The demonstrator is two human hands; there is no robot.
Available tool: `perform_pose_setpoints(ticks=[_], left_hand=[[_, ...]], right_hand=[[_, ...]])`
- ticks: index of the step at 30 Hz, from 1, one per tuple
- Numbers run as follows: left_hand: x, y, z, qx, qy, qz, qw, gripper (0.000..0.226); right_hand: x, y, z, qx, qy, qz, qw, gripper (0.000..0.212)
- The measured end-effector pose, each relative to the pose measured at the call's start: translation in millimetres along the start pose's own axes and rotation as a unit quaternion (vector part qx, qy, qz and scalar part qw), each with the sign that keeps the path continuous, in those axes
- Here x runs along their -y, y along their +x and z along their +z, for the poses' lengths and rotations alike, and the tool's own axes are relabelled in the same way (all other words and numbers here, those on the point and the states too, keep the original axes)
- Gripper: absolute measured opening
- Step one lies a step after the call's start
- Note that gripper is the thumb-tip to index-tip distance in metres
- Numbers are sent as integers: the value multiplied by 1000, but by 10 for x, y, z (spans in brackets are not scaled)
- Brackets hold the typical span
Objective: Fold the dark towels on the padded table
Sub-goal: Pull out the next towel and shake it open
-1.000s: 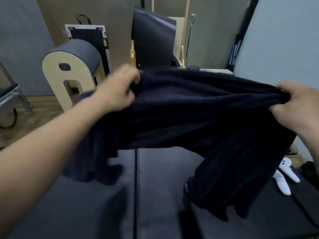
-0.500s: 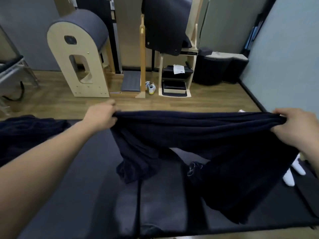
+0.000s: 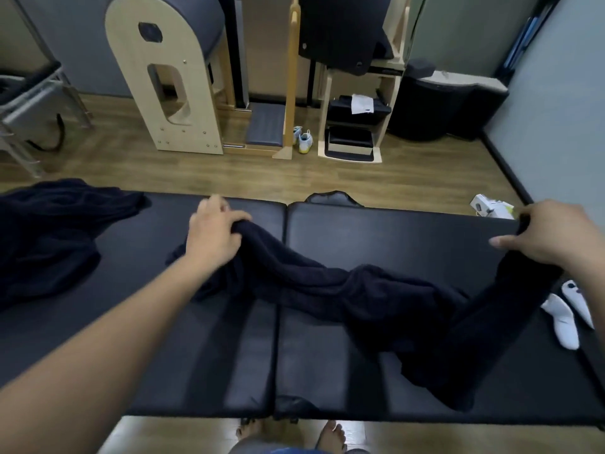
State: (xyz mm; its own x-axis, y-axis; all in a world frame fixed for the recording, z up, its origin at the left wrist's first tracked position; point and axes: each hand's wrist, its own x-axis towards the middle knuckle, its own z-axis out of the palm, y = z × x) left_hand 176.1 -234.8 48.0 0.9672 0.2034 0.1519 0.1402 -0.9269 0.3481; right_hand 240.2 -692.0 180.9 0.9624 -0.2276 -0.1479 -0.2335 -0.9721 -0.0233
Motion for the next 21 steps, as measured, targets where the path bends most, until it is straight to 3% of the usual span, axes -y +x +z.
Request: perform_pose_setpoints(ticks=[2, 3, 7, 9, 12, 15, 17, 19, 20, 21], left_hand=[[-73, -237, 154, -3, -75, -112, 991, 40], [-201, -338, 211, 7, -103, -123, 987, 39], [-951, -677, 282, 9, -188, -49, 981, 41], [-1138, -844, 314, -30, -236, -27, 971, 36], [-901, -1087, 595, -95, -200, -53, 974, 25], [-448, -1280, 947, -32, -178, -205, 962, 30], [-180, -1335, 1145, 52, -201, -353, 912, 29], [37, -1340, 1221, 95, -279, -485, 824, 36], [91, -1317, 1174, 103, -374, -552, 739, 45], [130, -1274, 1123, 112, -497, -601, 616, 55]], right_hand=[[186, -101, 79, -12, 38, -56, 998, 38], [352, -196, 155, -9, 73, -102, 992, 43], [1296, -754, 733, 108, 109, -336, 929, 90], [1621, -923, 1110, 150, 109, -379, 907, 74], [1799, -986, 1323, 87, 98, -375, 918, 40], [1791, -951, 1200, 75, 132, -369, 917, 36], [1751, -905, 1038, 56, 183, -373, 908, 30], [1694, -819, 856, 32, 224, -357, 906, 28], [1666, -781, 775, 32, 237, -345, 908, 25], [1630, -741, 730, 41, 243, -336, 909, 20]])
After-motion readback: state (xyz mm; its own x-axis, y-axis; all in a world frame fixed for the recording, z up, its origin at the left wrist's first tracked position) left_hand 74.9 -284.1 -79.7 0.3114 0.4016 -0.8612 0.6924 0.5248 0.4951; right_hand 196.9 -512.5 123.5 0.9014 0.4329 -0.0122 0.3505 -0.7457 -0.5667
